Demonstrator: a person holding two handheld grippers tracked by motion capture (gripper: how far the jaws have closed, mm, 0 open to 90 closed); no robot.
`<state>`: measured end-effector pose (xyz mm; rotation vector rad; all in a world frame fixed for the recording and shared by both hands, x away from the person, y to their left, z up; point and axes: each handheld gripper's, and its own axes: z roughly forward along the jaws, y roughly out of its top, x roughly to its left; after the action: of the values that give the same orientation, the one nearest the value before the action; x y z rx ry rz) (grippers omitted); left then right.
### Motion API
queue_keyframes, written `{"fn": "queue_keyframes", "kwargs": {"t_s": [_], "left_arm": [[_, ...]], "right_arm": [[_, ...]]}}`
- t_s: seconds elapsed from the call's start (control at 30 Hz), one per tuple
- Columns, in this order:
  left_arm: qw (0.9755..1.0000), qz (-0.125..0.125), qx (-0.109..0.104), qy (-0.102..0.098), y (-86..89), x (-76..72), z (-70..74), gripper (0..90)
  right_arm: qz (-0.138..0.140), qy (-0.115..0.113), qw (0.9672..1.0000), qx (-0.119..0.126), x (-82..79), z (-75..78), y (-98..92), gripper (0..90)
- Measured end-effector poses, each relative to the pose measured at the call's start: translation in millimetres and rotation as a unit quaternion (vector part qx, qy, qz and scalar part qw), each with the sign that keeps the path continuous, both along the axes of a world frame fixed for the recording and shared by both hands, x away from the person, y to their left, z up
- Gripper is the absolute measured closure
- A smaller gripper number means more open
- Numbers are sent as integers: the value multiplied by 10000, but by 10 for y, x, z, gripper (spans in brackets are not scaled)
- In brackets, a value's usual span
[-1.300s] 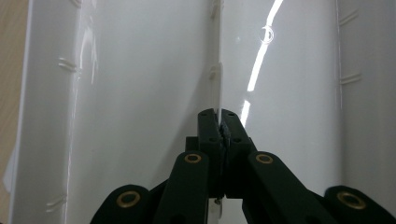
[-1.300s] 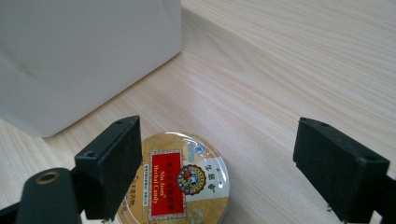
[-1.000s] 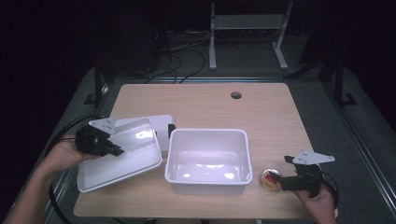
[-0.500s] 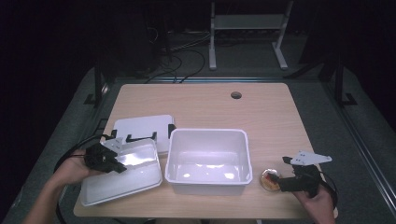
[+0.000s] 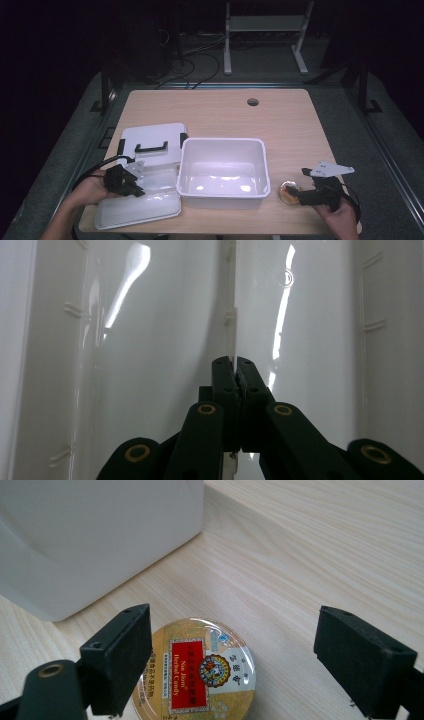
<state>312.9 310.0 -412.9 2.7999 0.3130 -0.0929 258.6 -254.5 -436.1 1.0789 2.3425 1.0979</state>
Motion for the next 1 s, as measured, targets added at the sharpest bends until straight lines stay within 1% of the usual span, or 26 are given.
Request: {"fn": "queue_keyframes", "kwargs": {"t_s": [0.03,0.1,0.2,0.23,0.37,0.4,0.47,0.5,0.53,0.57,0.6,0.63,0.67,0.7,0.73,0.77,0.8,0.83,0.87,0.9,0.93,1.0], "left_arm": [[10000,0,0,0,0,0,0,892],[10000,0,90,-2,-17,37,-53,892],[9999,-16,136,-2,-30,80,-77,889],[9998,-29,190,-7,-38,91,-81,888],[9998,-44,208,12,-59,103,-92,889],[9998,-5,186,32,-59,98,-87,885],[9999,68,46,74,-43,84,-59,828],[9999,110,-12,39,-34,73,-36,795],[9998,149,-123,27,-21,61,-4,755],[9998,149,-123,27,-21,61,-4,735],[9993,181,-305,-122,-10,33,38,716],[9989,218,-395,-145,-11,26,58,704],[9989,218,-395,-145,-11,26,58,682],[9985,283,-441,-180,-20,31,69,659],[9985,283,-441,-180,-20,31,69,641],[9979,377,-495,-173,-35,31,87,609],[9973,401,-576,-207,-43,26,105,594],[9973,401,-576,-207,-43,26,105,585],[9956,418,-742,-400,-59,-7,159,584],[9956,418,-742,-400,-59,-7,159,581],[9938,506,-804,-583,-74,-40,211,565],[9915,630,-854,-751,-79,-74,258,527]], "right_arm": [[0,0,10000,0,0,0,0,150],[-9,-5,10000,7,-1,4,3,150],[-9,9,10000,8,3,4,3,150],[-7,31,10000,7,4,0,4,150],[45,63,10000,-9,1,-10,13,150],[64,71,10000,-15,-2,-9,15,150],[87,87,9999,-48,-3,-13,17,150],[96,108,9999,-58,-3,-15,18,150],[109,132,9998,-65,-4,-17,21,150],[109,132,9998,-65,-4,-17,21,150],[168,190,9996,-114,-6,-25,33,148],[184,213,9995,-155,-7,-29,42,147],[184,213,9995,-155,-7,-29,42,147],[253,306,9988,-273,-7,-43,69,146],[276,333,9986,-296,-5,-46,74,146],[301,370,9984,-308,-3,-46,84,146],[340,389,9981,-327,2,-42,92,146],[340,389,9981,-327,2,-42,92,146],[363,390,9980,-352,7,-25,103,145],[363,390,9980,-352,7,-25,103,145],[353,394,9981,-328,16,-8,104,143],[367,401,9980,-326,24,7,101,143]]}}
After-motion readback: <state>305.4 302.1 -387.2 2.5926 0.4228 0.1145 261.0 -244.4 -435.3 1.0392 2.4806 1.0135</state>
